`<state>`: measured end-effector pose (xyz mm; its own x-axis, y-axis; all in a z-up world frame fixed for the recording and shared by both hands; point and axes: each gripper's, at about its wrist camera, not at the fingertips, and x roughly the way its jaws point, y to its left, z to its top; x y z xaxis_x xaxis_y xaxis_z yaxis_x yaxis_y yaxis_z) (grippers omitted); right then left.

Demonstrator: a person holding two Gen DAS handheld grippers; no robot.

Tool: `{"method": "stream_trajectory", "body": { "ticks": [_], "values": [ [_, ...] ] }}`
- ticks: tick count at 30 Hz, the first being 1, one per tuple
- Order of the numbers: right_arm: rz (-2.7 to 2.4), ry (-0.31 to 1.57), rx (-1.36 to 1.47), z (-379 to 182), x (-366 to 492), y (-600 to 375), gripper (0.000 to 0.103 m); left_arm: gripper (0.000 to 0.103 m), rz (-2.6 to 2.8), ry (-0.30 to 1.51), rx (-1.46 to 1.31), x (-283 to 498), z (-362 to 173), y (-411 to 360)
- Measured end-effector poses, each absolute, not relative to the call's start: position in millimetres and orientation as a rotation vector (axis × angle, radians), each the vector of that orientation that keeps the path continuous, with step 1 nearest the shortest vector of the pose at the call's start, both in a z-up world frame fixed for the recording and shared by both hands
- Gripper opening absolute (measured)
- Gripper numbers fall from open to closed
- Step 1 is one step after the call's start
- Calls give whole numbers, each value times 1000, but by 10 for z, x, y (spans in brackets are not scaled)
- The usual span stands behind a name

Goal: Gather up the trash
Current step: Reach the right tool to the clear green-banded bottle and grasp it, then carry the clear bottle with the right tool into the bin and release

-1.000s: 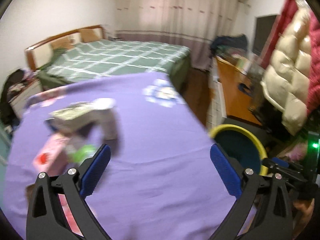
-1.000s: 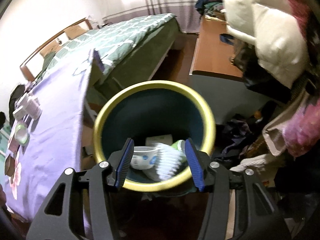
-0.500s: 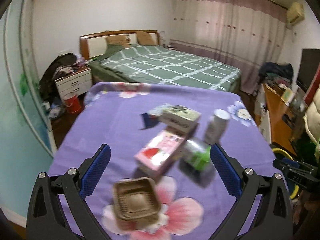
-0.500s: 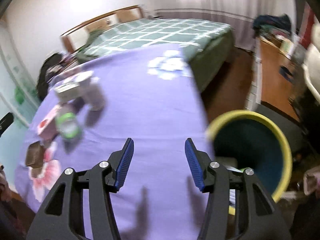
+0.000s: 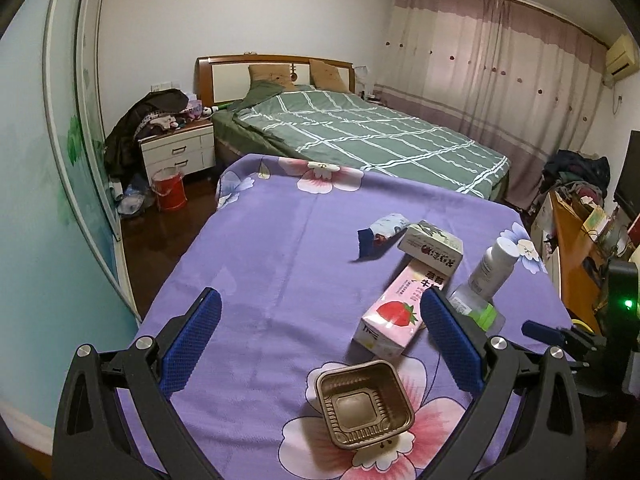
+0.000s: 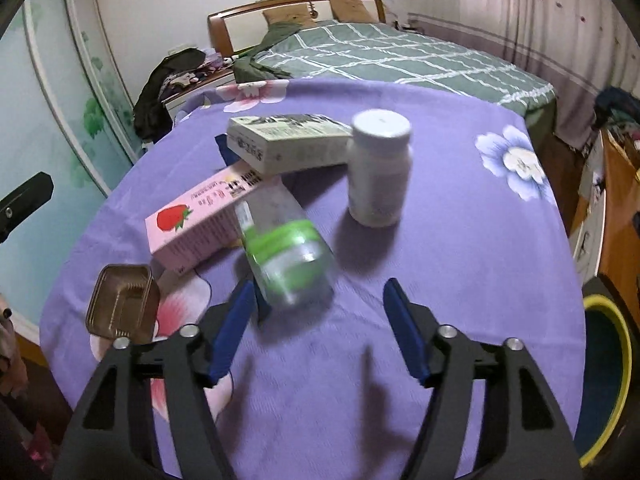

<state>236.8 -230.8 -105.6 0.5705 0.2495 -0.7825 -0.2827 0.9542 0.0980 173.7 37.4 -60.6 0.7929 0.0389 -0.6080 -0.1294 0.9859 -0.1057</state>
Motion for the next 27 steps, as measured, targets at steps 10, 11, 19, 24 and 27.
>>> {"method": "stream_trajectory", "body": {
  "ticks": [10,11,19,24,27],
  "values": [
    [350,953,-81,-1238,2652,-2064,65,98,71,671,-148,1817,-668,262],
    [348,957,-81,-1251,2645,-2061,57,98,72,671,-148,1820,-669,263],
    [345,946,-6,-1221,2434,-2270,56,98,72,678,-152,1831,-696,247],
    [317,943,55,-1191,2189,-2549,56,98,55,685,-143,1838,-724,159],
    [290,932,89,-1162,2038,-2744,55,98,36,692,-133,1843,-748,65]
  ]
}}
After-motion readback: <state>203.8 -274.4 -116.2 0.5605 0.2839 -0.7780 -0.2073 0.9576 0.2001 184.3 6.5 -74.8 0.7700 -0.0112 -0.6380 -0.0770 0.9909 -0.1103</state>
